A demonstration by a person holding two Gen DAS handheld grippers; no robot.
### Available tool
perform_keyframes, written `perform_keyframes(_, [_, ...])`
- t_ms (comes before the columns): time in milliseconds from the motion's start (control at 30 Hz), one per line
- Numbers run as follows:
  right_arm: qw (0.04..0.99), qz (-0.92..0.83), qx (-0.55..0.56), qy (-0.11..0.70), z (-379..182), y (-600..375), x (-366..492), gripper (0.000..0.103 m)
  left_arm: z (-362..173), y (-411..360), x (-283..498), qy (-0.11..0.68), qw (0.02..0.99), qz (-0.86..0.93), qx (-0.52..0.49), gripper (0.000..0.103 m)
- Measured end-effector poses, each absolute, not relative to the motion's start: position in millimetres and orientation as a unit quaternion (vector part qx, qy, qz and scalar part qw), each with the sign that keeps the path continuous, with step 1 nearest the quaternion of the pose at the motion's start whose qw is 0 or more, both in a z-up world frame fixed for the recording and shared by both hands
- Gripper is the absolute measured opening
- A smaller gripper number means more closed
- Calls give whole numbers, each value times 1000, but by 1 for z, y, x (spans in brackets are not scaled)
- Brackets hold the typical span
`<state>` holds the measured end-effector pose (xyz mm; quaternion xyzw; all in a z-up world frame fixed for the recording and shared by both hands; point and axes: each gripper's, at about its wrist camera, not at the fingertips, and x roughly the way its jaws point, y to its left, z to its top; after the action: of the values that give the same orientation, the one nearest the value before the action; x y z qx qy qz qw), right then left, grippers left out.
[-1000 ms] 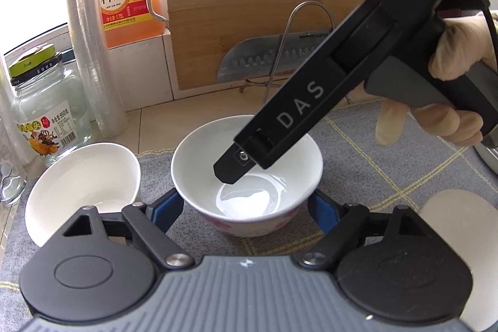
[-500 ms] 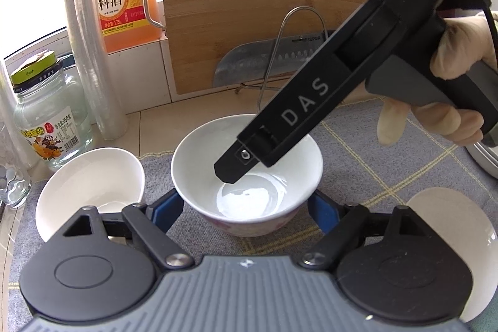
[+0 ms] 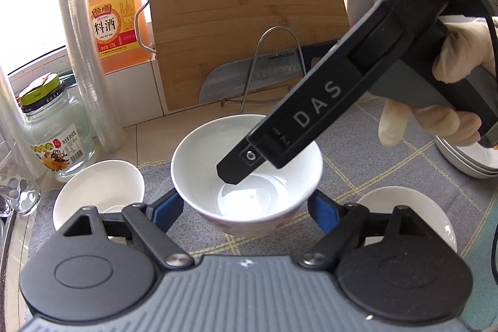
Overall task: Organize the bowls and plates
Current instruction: 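Lift the pink-flower bowl and carry it over the plain white bowl, then lower the pink-flower bowl into the plain white bowl with the right gripper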
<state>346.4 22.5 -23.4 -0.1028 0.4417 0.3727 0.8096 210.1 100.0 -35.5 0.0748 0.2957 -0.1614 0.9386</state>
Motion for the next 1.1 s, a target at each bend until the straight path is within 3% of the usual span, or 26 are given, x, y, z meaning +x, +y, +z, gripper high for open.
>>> perform_keyframes(1100, [840, 329, -72, 425, -5, -38, 235, 74, -19, 55, 124, 289, 923, -229, 108, 86])
